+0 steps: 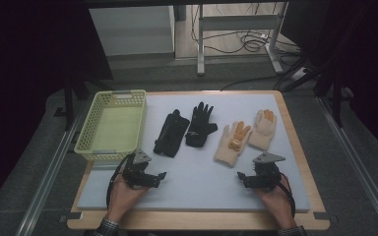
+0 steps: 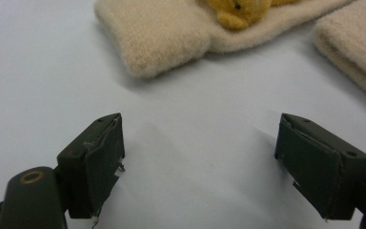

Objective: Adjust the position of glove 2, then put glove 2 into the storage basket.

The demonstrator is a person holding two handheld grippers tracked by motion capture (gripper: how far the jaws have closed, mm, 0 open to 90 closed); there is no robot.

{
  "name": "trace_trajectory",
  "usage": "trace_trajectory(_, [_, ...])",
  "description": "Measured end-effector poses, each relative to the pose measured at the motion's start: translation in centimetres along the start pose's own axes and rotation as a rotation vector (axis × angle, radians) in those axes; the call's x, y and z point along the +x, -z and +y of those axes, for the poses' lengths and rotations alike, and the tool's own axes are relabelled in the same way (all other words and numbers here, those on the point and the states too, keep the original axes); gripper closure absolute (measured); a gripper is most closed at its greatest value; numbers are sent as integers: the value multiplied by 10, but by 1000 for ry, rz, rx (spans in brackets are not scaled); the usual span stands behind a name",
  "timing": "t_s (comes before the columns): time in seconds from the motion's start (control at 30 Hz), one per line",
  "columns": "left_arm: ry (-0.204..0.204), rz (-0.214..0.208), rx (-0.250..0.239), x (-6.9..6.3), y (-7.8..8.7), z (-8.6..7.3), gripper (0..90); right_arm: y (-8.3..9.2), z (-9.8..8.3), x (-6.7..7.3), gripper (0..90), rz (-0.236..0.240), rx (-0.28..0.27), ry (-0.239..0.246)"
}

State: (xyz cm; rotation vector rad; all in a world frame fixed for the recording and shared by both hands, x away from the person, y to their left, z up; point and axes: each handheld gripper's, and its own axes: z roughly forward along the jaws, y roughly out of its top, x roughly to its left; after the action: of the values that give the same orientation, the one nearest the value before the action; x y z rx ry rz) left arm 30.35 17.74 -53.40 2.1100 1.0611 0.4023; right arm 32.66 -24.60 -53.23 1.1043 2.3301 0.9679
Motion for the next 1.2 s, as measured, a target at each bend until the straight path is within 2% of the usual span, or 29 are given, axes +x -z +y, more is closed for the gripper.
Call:
trace_trajectory(0.3, [-10,-21,-12,-9,-11,27,99,0,0,0,165,1,0,-1])
trace_trajectory(0.53, [1,1,-3,-7,-27,47,137,0,0,0,165,1,0,-2])
trace_trajectory(0.6, [2,22,3,-7,-30,53,168,0,0,0,165,1,0,-1])
trace_trajectory(0.87, [44,50,14,8,-43,71,260,0,0,0,165,1,-1,-2])
trace_trajectory(1.07, [60,50,31,15,-52,82,331,0,0,0,165,2,-1,-3])
trace_trajectory(1.2, [71,84,39,21,-61,88,377,0,0,0,165,1,-1,-2])
